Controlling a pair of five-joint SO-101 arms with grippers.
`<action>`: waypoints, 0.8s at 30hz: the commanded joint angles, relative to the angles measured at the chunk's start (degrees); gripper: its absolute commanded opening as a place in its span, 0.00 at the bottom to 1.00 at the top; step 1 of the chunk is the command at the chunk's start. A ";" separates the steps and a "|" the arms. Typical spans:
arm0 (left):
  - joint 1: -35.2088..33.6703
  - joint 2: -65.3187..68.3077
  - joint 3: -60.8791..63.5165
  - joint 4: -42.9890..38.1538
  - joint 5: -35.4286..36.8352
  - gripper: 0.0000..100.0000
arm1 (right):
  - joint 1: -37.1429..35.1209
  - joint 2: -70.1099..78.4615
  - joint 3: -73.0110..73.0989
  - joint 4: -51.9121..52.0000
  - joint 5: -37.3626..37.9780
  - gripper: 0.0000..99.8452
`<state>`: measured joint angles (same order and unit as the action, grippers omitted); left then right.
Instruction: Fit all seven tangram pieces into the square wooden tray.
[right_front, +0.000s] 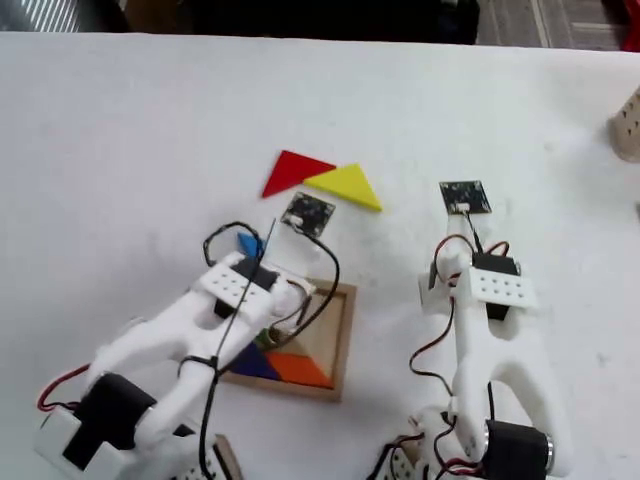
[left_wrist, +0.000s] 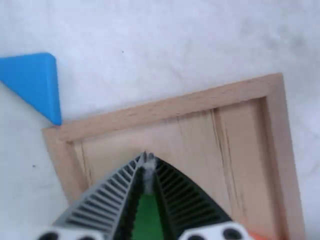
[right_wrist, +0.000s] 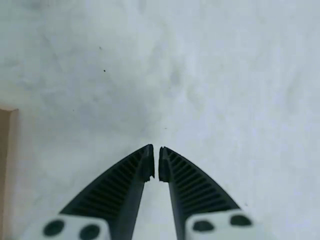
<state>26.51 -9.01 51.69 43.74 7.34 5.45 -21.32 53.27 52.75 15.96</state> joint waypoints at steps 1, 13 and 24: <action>-0.48 -1.63 -0.53 3.96 -6.07 0.02 | -0.57 -1.71 -0.35 -1.10 0.70 0.02; 0.13 -1.63 -0.53 5.45 -9.93 0.02 | -0.57 -1.71 -0.35 -1.10 0.70 0.02; 0.13 -1.54 -4.22 13.89 -23.30 0.02 | -0.48 -1.71 -0.44 -1.19 0.70 0.02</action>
<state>26.59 -9.10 49.93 55.52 -12.18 5.45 -21.32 53.27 52.75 15.96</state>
